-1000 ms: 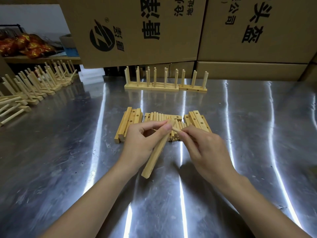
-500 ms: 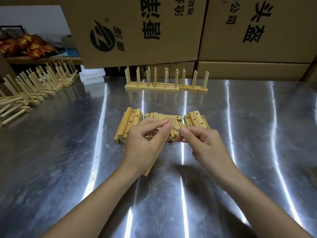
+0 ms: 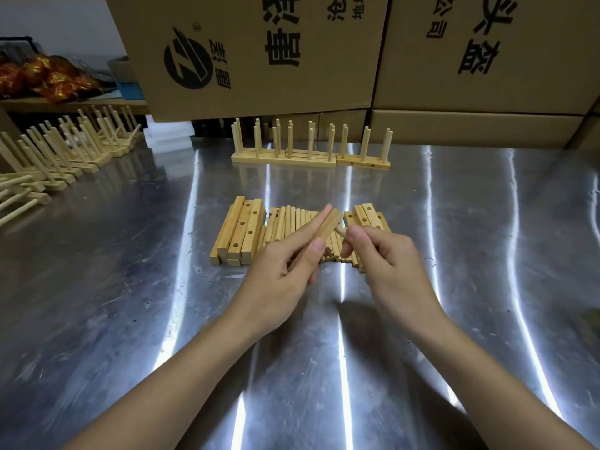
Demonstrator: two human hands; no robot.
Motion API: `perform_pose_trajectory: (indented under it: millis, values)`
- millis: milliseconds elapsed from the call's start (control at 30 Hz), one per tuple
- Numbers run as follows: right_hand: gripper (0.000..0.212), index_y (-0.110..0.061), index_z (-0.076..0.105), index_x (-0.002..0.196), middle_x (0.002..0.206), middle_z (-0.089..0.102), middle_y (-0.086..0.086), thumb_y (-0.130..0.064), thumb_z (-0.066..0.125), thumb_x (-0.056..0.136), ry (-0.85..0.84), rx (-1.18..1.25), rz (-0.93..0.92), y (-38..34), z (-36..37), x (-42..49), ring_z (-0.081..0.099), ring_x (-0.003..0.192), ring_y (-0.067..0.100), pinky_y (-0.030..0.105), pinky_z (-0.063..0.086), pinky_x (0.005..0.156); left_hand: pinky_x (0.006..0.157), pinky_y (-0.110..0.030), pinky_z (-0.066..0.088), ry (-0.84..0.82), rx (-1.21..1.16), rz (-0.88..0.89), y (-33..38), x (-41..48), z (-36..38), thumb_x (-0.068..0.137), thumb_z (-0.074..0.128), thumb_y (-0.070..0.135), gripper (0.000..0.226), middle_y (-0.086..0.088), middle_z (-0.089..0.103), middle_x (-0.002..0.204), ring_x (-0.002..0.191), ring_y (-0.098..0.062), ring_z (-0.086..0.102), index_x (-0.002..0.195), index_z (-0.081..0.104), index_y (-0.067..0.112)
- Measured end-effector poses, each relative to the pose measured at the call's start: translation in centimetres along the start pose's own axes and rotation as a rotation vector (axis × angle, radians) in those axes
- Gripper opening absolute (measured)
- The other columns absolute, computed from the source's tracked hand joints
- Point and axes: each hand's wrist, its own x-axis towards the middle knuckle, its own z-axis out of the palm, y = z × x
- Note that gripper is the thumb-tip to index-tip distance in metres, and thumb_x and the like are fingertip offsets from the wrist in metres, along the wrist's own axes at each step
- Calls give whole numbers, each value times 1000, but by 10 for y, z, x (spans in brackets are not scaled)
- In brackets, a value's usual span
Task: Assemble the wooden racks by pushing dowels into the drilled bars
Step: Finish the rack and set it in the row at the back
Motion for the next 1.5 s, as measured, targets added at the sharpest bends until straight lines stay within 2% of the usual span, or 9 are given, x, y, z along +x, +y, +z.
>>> perform_pose_trajectory:
  millis: [133, 300, 433, 467, 500, 600, 867, 1100, 1500]
  values:
    - [42, -7, 64, 79, 58, 23, -1, -35, 56, 109, -122, 457, 291, -6, 1, 1, 19, 48, 11, 21, 19, 43, 54, -45, 41, 7, 102, -2, 4, -4, -5, 111, 47, 47, 48, -14, 50, 73, 65, -39, 46, 155, 36, 62]
    - [36, -11, 62, 79, 58, 21, -7, -36, 60, 105, -230, 696, 547, -5, -6, 5, 17, 46, 6, 15, 18, 35, 61, -51, 49, -17, 160, -9, -1, -4, -2, 112, 47, 45, 49, -18, 54, 75, 69, -41, 52, 156, 35, 62]
    - [38, -10, 72, 79, 61, 20, -4, -40, 65, 102, -245, 603, 453, -7, -17, 11, 18, 48, 8, 17, 20, 39, 74, -45, 54, 58, -76, 13, 1, -7, 18, 114, 50, 35, 49, 4, 75, 100, 93, -20, 71, 159, 40, 50]
    - [40, -11, 76, 84, 61, 23, -4, -46, 67, 100, -223, 581, 407, -8, -20, 13, 20, 48, 8, 17, 22, 40, 100, -22, 38, 81, -150, 3, 1, -5, 22, 114, 49, 34, 47, 18, 34, 121, 113, -5, 29, 158, 43, 48]
    - [44, -12, 80, 94, 60, 29, -3, -54, 68, 98, -194, 578, 380, -9, -22, 15, 25, 48, 8, 18, 24, 41, 66, -13, 32, 100, -214, -27, 1, -2, 23, 114, 49, 35, 44, 18, 43, 77, 69, -1, 39, 156, 46, 49]
    - [58, -22, 80, 110, 59, 52, 2, -72, 58, 91, -42, 576, 331, -3, -29, 17, 47, 47, 11, 21, 33, 44, 50, -21, 40, 204, -366, -172, 1, 6, 14, 114, 41, 45, 32, 0, 54, 71, 58, -12, 47, 137, 63, 38]
    - [12, -26, 70, 95, 82, 61, -12, -27, 63, 105, 302, -473, -192, 51, -19, 10, 57, 79, 10, 26, 42, 63, 45, -23, 33, 591, -664, -299, -9, 16, -41, 115, 31, 44, 42, 2, 46, 64, 52, -11, 37, 96, 60, 21]
    - [24, -21, 72, 107, 113, 55, -4, -23, 59, 87, 317, -643, -307, 78, -13, 21, 48, 111, 22, 29, 35, 94, 44, -24, 31, 831, -732, -308, -17, 22, -67, 113, 32, 43, 39, 5, 47, 60, 50, -10, 39, 90, 57, 22]
    - [30, -22, 76, 107, 117, 65, -4, -43, 71, 87, 97, -862, -564, 75, 0, 45, 55, 121, 23, 35, 33, 98, 44, -22, 31, 1055, -577, -310, -37, 29, -83, 112, 29, 39, 37, 8, 49, 53, 48, -10, 43, 90, 53, 20]
